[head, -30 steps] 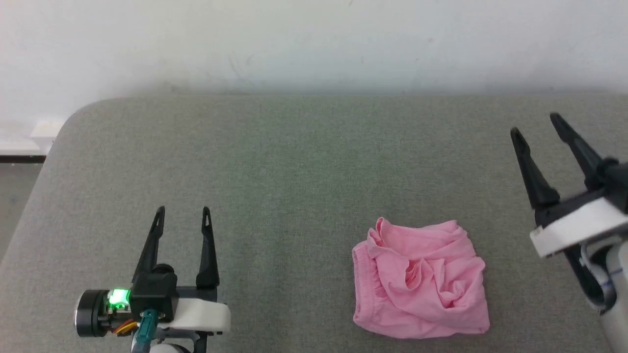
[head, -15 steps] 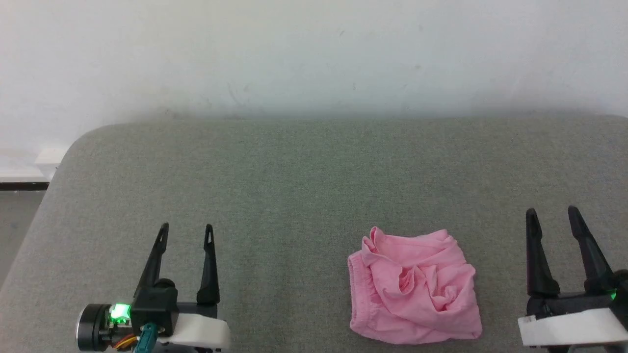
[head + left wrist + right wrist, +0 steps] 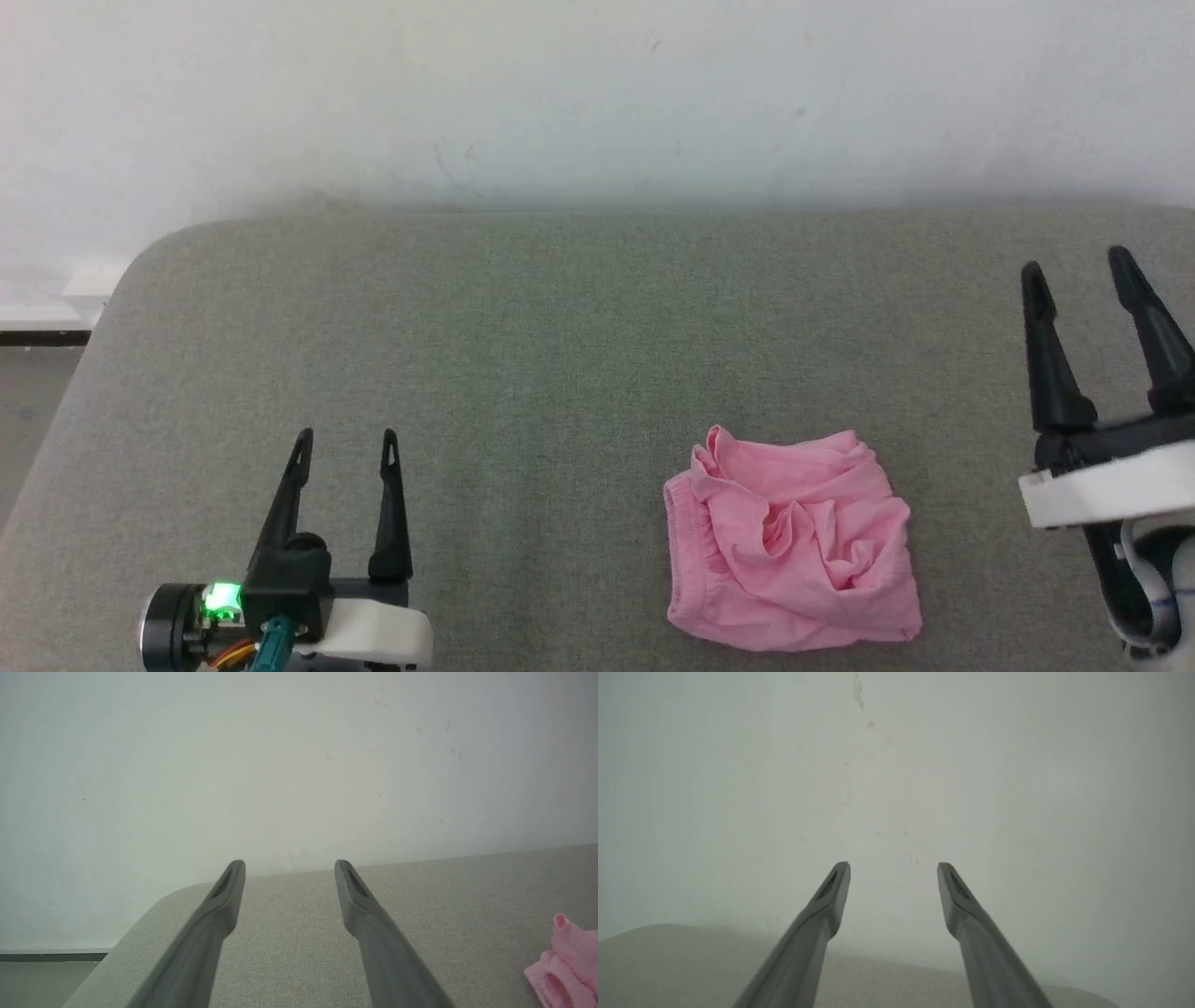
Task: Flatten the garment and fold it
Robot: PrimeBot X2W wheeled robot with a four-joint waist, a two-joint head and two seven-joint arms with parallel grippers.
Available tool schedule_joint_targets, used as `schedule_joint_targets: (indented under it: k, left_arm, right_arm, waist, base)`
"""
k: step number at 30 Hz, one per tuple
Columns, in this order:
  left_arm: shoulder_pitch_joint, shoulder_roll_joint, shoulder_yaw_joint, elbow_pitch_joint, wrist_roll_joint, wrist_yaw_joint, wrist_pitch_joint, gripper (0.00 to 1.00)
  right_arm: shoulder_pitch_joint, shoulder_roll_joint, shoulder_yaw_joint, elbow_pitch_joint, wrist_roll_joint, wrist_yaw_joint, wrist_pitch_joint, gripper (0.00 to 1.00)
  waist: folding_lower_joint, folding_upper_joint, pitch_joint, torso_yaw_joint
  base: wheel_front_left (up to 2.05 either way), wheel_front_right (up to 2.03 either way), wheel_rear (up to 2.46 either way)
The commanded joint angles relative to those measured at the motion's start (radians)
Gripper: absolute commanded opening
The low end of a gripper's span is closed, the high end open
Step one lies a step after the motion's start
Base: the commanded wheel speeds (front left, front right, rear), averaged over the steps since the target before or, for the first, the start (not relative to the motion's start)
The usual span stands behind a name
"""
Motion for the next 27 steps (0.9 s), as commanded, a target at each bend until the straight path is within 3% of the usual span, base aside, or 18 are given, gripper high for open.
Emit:
schedule_joint_targets:
  k: [1,7,10,13,19,27]
  left_arm:
    - [-0.009,-0.004,0.005,-0.003,0.008,-0.008,-0.005,1.0]
    - [-0.013,-0.011,0.004,-0.006,0.01,-0.009,-0.005,1.0]
    - [-0.023,-0.015,0.002,-0.007,0.01,-0.011,-0.005,1.0]
    - [-0.034,-0.021,0.0,-0.01,0.012,-0.01,-0.005,1.0]
    - [-0.066,-0.029,-0.007,-0.013,0.013,-0.014,-0.005,1.0]
    - [-0.112,-0.041,-0.021,-0.004,0.016,-0.017,-0.005,1.0]
  right_arm:
    - [-0.037,-0.026,0.025,0.026,0.02,-0.001,0.049,1.0]
    - [-0.189,-0.226,0.236,0.163,0.242,-0.001,0.536,1.0]
    - [-0.234,-0.33,0.341,0.196,0.338,-0.001,0.715,1.0]
    - [-0.259,-0.391,0.435,0.22,0.422,-0.001,0.847,1.0]
    - [-0.304,-0.406,0.552,0.314,0.543,-0.001,0.974,1.0]
    - [-0.299,-0.325,0.69,0.481,0.57,-0.001,0.924,1.0]
  waist:
    - [0.0,0.0,0.004,0.004]
    - [0.0,0.0,0.02,0.02]
    - [0.0,0.0,0.037,0.034]
    - [0.0,0.0,0.059,0.048]
    - [0.0,0.0,0.118,0.074]
    - [0.0,0.0,0.161,0.108]
  base:
    - [0.0,0.0,0.0]
    - [0.0,0.0,0.0]
    - [0.0,0.0,0.0]
    - [0.0,0.0,0.0]
    - [0.0,0.0,0.0]
    - [0.0,0.0,0.0]
